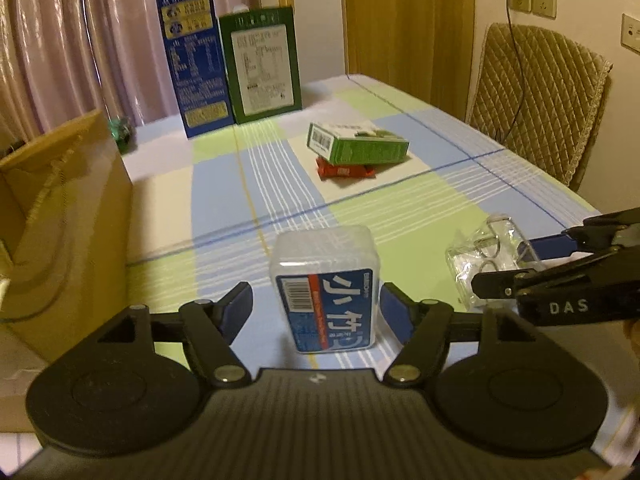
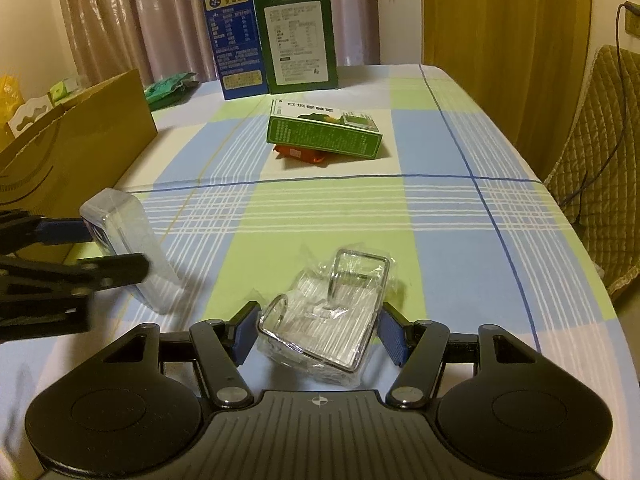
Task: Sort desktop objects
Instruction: 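Lift the toothpick box with the left tool while the right tool lifts the wire holder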
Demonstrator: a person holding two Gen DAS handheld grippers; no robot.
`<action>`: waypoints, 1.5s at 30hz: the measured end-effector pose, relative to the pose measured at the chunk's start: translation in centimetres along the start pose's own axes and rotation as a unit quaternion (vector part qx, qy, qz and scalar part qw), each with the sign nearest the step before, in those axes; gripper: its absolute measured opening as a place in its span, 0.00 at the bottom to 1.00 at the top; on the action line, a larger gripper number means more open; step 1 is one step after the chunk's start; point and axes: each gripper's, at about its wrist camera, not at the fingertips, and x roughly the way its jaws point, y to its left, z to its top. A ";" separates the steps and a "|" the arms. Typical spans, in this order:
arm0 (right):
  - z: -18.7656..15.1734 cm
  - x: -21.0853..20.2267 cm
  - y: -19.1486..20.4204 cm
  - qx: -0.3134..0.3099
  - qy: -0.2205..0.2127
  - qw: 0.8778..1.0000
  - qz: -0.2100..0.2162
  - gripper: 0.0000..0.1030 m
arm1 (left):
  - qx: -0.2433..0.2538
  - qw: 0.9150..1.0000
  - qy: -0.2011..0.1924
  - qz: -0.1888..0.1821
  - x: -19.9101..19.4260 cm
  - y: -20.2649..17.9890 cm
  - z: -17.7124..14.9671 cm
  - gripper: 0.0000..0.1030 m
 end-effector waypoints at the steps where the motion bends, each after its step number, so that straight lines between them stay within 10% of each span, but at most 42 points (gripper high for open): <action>1: 0.0 -0.1 0.0 0.001 -0.001 1.000 0.000 0.58 | 0.001 1.000 -0.008 0.000 -0.2 0.0 0.1 0.63; 4: 0.0 -0.1 0.0 0.001 -0.001 1.000 -0.001 0.58 | 0.003 1.000 -0.011 -0.014 0.1 -0.2 0.7 0.51; 45: 0.1 0.1 0.2 0.015 -0.013 1.000 -0.023 0.71 | -0.012 0.999 0.050 -0.009 5.8 -0.7 0.0 0.53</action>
